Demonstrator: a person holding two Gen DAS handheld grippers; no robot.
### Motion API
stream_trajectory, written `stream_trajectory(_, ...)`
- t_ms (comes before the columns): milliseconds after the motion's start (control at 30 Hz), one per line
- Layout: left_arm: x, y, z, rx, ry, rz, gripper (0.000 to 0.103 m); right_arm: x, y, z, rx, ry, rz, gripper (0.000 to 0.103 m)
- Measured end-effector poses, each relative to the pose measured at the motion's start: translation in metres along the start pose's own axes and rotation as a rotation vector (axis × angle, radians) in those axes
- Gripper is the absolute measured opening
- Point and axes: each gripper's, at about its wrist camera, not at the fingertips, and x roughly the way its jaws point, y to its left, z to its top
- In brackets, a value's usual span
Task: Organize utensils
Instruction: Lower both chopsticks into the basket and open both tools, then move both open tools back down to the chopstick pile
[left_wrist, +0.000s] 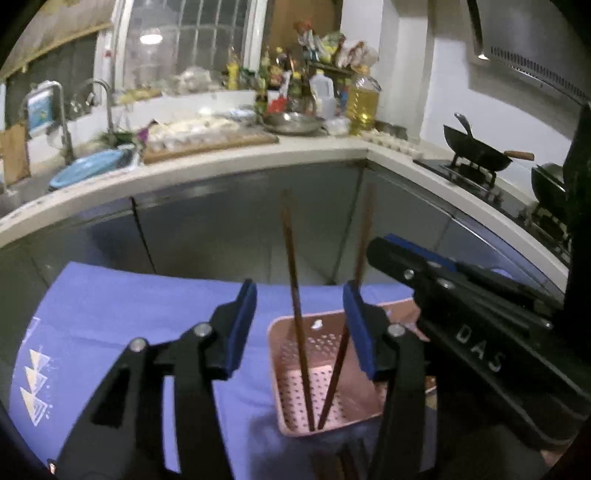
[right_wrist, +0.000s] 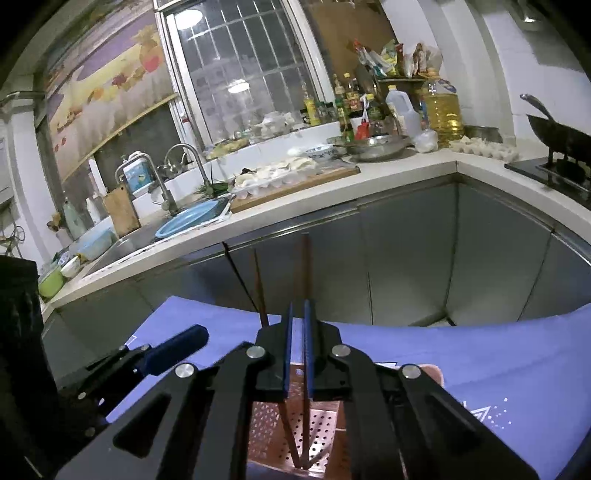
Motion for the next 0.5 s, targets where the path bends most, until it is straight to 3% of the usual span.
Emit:
stream_trajectory(167,-0.037,0.006,-0.002,-0.015,-0.084,0.032,0.047,-0.028,0.009,0.002,0.0,-0.057,0.016,0.023)
stream_trajectory(233,-0.057,0.012,-0.004,-0.037,-0.129,0.039,0.047,-0.046,0.014,0.0,-0.008,-0.098,0.013,0.047)
stream_trajectory(300,-0.084,0.02,-0.011,-0.063,-0.183,0.038,0.047,-0.071,0.019,-0.007,-0.018,-0.155,0.017,0.058)
stream_trajectory(400,-0.121,0.035,-0.034,-0.095,-0.228,0.011,0.05,-0.11,0.03,-0.036,-0.043,-0.201,0.034,0.059)
stream_trajectory(500,-0.14,0.05,-0.068,-0.085,-0.207,-0.005,0.049,-0.131,0.031,-0.085,-0.042,-0.144,0.06,0.059)
